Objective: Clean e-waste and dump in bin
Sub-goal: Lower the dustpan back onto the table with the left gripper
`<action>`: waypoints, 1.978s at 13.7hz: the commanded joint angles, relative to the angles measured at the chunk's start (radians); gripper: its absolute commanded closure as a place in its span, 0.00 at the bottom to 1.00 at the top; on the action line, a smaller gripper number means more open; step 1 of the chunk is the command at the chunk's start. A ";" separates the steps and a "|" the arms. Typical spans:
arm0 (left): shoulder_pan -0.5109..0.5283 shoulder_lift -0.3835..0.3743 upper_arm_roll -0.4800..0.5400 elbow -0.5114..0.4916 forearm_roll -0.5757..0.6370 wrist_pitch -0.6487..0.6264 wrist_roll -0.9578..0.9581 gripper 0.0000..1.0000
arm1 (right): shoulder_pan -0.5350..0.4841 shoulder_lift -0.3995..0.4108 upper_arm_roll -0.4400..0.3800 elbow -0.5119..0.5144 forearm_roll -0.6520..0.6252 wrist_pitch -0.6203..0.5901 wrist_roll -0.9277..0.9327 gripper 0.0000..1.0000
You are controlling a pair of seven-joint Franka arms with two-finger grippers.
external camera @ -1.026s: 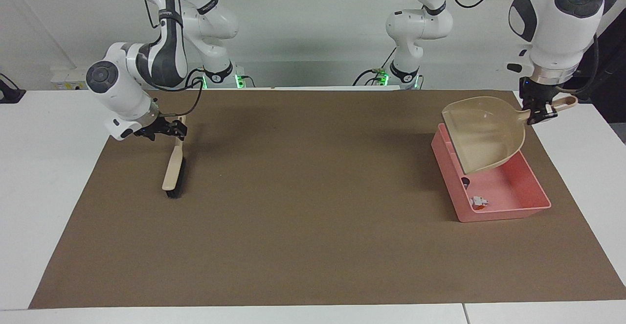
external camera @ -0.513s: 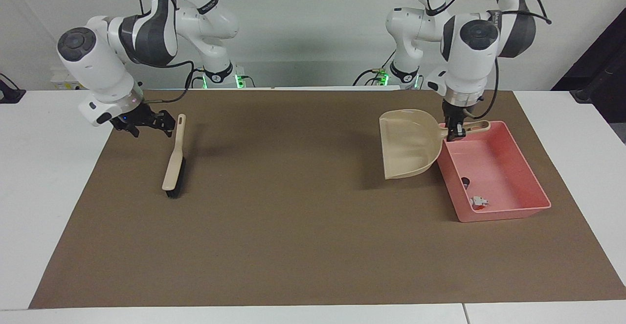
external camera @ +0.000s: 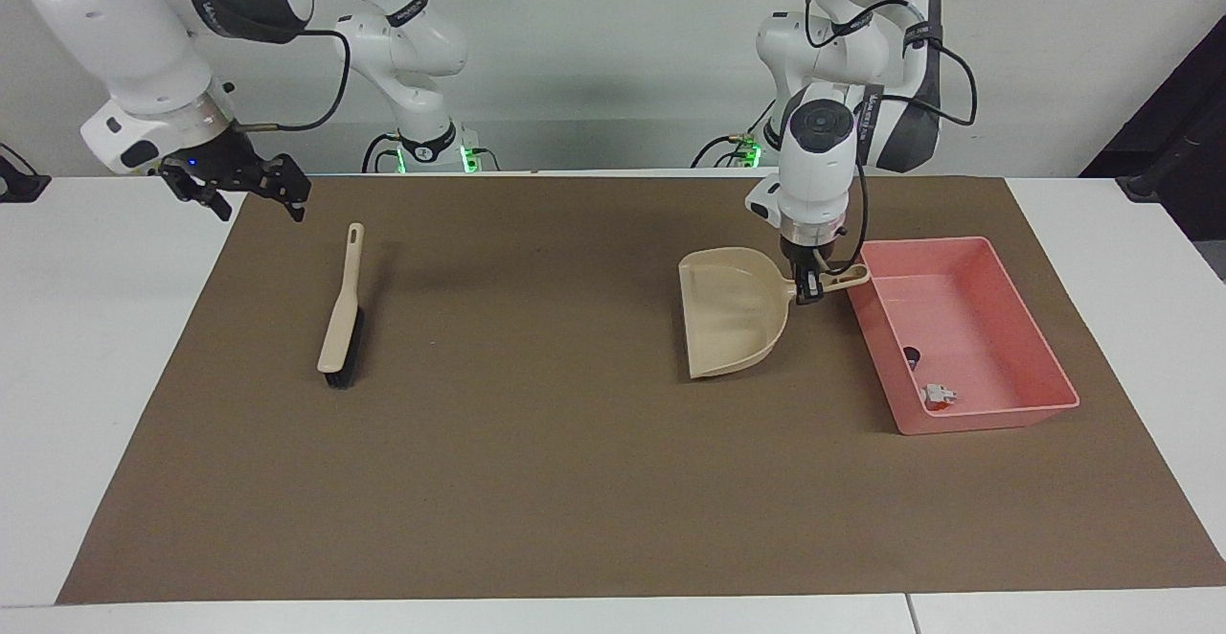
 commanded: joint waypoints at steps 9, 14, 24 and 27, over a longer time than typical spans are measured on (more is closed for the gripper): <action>0.010 0.025 0.019 -0.073 -0.025 0.154 0.142 1.00 | 0.051 0.105 -0.060 0.195 0.007 -0.113 -0.001 0.01; 0.010 0.018 0.020 -0.087 -0.025 0.154 0.187 0.97 | 0.071 0.102 -0.066 0.189 0.009 -0.110 0.011 0.01; -0.001 0.006 0.020 -0.092 -0.027 0.099 0.043 0.88 | 0.071 0.099 -0.060 0.183 0.007 -0.108 0.048 0.01; -0.002 0.006 0.020 -0.087 -0.025 0.098 -0.014 0.70 | 0.071 0.099 -0.060 0.181 0.007 -0.105 0.048 0.01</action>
